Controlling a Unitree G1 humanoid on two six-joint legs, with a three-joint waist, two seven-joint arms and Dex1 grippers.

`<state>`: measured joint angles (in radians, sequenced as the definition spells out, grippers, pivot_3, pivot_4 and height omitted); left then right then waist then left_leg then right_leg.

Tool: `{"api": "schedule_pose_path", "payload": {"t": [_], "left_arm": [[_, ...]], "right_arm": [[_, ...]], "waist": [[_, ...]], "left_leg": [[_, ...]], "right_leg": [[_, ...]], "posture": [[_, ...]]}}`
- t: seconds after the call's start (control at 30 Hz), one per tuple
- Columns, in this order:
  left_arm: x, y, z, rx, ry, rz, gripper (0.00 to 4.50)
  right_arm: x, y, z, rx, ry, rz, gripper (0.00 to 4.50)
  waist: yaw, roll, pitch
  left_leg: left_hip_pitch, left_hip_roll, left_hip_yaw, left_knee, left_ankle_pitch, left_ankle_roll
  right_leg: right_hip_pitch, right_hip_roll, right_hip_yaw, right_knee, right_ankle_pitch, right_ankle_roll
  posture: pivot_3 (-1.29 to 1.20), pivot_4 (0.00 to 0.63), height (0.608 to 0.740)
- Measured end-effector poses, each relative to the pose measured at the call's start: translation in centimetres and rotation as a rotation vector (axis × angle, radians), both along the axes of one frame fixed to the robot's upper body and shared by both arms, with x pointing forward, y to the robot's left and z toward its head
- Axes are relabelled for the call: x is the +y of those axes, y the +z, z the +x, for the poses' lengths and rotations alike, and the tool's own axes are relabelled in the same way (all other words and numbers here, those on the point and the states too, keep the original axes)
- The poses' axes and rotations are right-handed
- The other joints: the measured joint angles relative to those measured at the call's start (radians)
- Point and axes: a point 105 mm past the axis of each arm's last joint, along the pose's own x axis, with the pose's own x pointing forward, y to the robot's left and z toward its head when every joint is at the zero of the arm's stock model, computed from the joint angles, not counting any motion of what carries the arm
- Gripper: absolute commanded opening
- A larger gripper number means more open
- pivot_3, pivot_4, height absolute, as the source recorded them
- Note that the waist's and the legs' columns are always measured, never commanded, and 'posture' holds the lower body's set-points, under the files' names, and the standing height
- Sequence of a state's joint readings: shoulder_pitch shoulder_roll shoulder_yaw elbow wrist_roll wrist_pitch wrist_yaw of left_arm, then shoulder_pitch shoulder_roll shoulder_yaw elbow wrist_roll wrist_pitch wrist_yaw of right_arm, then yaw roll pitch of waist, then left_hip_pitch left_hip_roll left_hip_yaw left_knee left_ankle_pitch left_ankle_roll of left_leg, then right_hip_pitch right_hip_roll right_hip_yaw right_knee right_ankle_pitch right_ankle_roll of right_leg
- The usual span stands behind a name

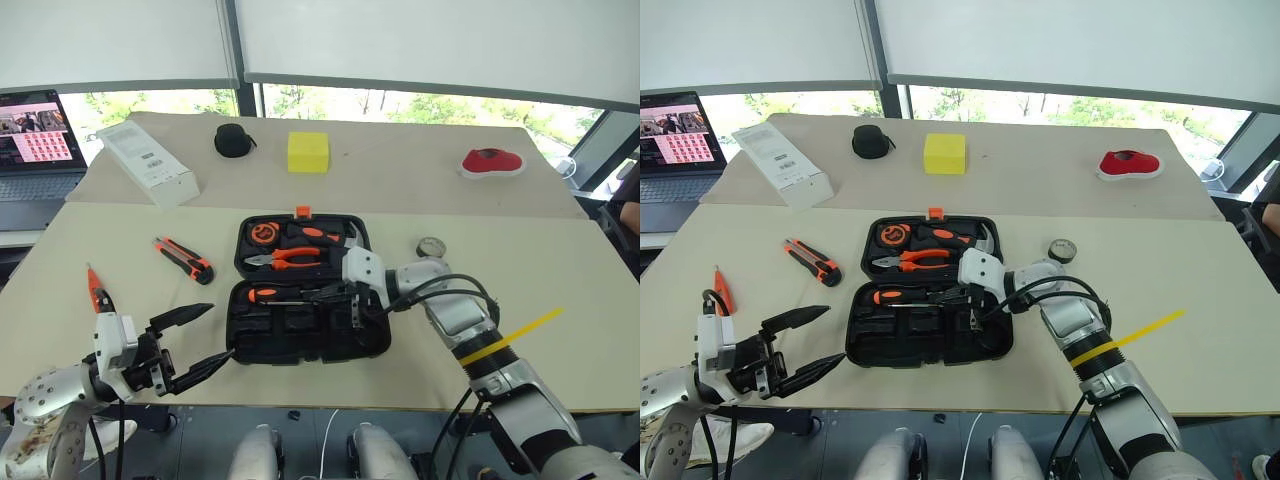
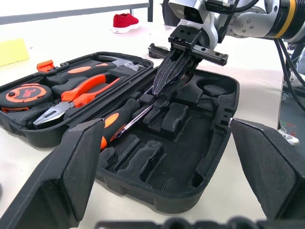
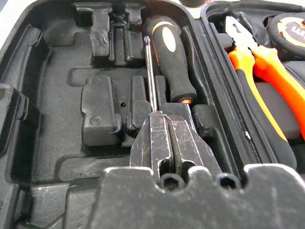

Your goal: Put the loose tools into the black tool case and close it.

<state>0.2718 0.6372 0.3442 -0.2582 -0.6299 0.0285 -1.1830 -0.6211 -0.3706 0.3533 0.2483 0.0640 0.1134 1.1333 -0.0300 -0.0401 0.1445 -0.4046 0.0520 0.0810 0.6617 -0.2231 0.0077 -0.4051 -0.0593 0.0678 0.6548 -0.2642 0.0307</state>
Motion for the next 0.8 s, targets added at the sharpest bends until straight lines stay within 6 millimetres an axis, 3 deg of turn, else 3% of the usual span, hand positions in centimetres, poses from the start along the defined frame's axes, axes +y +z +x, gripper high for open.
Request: {"api": "schedule_pose_path", "payload": {"t": [0.03,0.13,0.27,0.33,0.5,0.7,0.8], "left_arm": [[0.1,0.0,0.0,0.002,0.011,0.000,4.50],[1.3,-0.4,-0.2,0.033,0.092,-0.001,4.50],[4.1,-1.1,-0.8,0.075,0.291,0.006,4.50],[5.1,-1.5,-1.2,0.091,0.369,0.009,4.50],[10.1,-2.3,-3.8,0.132,0.722,0.020,4.50],[14.7,-2.7,-8.4,0.133,1.086,-0.094,4.50],[16.0,-3.4,-9.4,0.187,1.189,-0.133,4.50]], "right_arm": [[-0.1,0.1,0.0,-0.002,-0.005,0.032,0.04],[-1.4,1.1,0.0,0.020,-0.030,0.172,0.71],[-5.3,4.0,-0.6,-0.044,-0.046,0.289,2.23],[-6.2,4.4,-1.0,-0.055,-0.057,0.332,2.81],[-11.0,3.3,-3.0,-0.064,-0.155,0.374,4.42],[-13.9,2.3,-5.8,-0.055,-0.194,0.415,4.42],[-13.8,2.4,-6.6,-0.042,-0.178,0.432,4.42]], "waist": [[0.000,0.000,0.000],[-0.001,0.000,0.002],[0.002,0.000,0.003],[0.003,0.000,0.003],[0.006,-0.001,0.003],[0.007,-0.002,0.004],[0.009,-0.003,0.004]], "left_leg": [[0.000,0.000,0.000,0.000,0.000,0.000],[-0.002,0.000,0.000,0.000,0.000,0.000],[-0.002,0.001,-0.001,-0.002,0.000,0.000],[-0.002,0.001,-0.001,-0.002,0.000,0.000],[-0.003,0.001,-0.001,-0.003,-0.002,-0.002],[-0.002,0.001,-0.001,-0.002,-0.003,-0.002],[-0.002,0.001,-0.001,-0.002,-0.002,-0.002]], "right_leg": [[0.000,0.000,0.000,0.000,0.000,0.000],[-0.002,0.000,0.000,-0.001,0.000,0.000],[0.000,0.000,-0.001,-0.006,0.001,0.001],[0.000,0.000,-0.001,-0.006,0.001,0.001],[0.000,-0.001,0.000,-0.009,0.000,0.001],[0.001,-0.001,0.000,-0.009,0.000,0.001],[0.001,-0.001,0.000,-0.009,-0.001,0.000]], "posture": [[0.00,0.150,0.740],[0.00,0.150,0.740],[0.00,0.150,0.740],[0.00,0.150,0.740],[0.00,0.150,0.740],[0.00,0.150,0.740],[0.00,0.150,0.740]]}}
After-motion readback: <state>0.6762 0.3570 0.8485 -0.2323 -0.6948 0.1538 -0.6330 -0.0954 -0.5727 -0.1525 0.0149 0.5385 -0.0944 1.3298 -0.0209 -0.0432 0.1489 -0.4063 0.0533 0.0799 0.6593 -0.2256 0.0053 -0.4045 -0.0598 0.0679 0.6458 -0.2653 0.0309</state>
